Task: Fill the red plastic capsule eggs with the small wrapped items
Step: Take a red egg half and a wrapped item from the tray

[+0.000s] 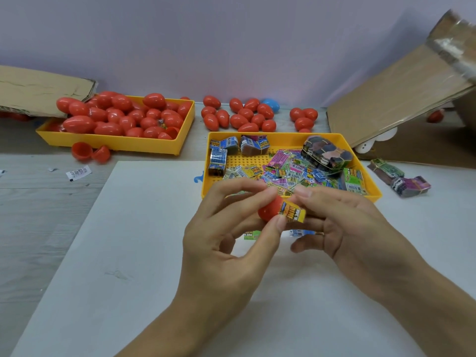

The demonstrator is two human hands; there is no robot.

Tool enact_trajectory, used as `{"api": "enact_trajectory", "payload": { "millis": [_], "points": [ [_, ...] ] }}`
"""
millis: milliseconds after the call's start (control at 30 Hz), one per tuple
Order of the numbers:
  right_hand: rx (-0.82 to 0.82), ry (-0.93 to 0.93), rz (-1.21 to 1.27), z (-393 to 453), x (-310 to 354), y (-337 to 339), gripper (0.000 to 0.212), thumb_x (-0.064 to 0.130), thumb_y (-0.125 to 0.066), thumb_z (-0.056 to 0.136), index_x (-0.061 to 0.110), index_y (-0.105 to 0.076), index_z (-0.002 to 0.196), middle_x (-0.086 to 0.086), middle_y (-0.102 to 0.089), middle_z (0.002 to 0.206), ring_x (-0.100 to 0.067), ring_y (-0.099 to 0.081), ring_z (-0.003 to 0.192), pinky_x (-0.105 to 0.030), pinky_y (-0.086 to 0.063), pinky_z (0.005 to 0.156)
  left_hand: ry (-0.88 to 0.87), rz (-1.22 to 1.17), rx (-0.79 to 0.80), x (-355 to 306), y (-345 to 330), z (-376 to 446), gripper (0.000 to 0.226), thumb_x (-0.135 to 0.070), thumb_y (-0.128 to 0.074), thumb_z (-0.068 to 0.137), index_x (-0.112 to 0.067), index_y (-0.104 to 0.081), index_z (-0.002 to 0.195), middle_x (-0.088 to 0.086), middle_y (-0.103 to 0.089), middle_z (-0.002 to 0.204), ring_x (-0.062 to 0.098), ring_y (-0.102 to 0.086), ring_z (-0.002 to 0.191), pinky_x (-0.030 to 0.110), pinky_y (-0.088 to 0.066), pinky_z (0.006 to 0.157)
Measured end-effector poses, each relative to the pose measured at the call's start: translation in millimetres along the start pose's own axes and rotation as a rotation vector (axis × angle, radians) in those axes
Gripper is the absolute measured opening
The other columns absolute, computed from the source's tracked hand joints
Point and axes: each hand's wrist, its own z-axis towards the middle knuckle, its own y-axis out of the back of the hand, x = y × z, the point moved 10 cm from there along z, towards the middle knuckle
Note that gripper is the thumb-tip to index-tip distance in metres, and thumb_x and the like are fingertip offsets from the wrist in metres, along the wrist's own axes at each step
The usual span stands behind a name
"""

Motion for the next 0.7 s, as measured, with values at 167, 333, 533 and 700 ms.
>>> {"api": "enact_trajectory", "payload": {
  "millis": [167,333,533,700],
  "points": [
    [0.016,-0.01,0.014,-2,-3,-2,0.027,0.029,-0.075,0.062,0.008,-0.079,0.078,-0.012,-0.072,0.077,-0.019,-0.073,0.067,-0.025,-0.056,0.051,-0.006,0.014,-0.002,1,-1,-1,0.037,-0.012,-0.071,0.085,-0.015,-0.066,0.122,0.0,-0.059,0.111,0.021,-0.067,0.097,0.024,-0.059,0.079],
    [0.053,-0.049,0.076,-3,-7,-4,0.034,0.027,-0.074,0.066,0.005,-0.079,0.091,-0.018,-0.075,0.096,-0.021,-0.074,0.081,-0.026,-0.058,0.06,-0.027,0.067,-0.028,-1,2,-1,0.037,-0.017,-0.071,0.087,-0.017,-0.065,0.123,0.0,-0.063,0.107,0.025,-0.068,0.096,0.029,-0.057,0.082],
    [0.088,-0.094,0.129,-4,-10,-10,0.041,0.032,-0.072,0.071,0.008,-0.078,0.104,-0.019,-0.07,0.108,-0.019,-0.072,0.086,-0.029,-0.058,0.064,-0.126,0.215,-0.052,-12,4,-5,0.031,-0.014,-0.072,0.086,-0.017,-0.066,0.116,0.005,-0.066,0.106,0.024,-0.068,0.102,0.033,-0.055,0.087],
    [0.125,-0.14,0.142,-6,-11,-13,0.043,0.04,-0.071,0.072,0.012,-0.078,0.104,-0.015,-0.075,0.101,-0.023,-0.075,0.084,-0.03,-0.058,0.062,-0.15,0.227,-0.064,-15,5,-5,0.03,-0.014,-0.074,0.084,-0.015,-0.065,0.114,0.006,-0.067,0.104,0.021,-0.069,0.1,0.035,-0.055,0.086]
  ]
}}
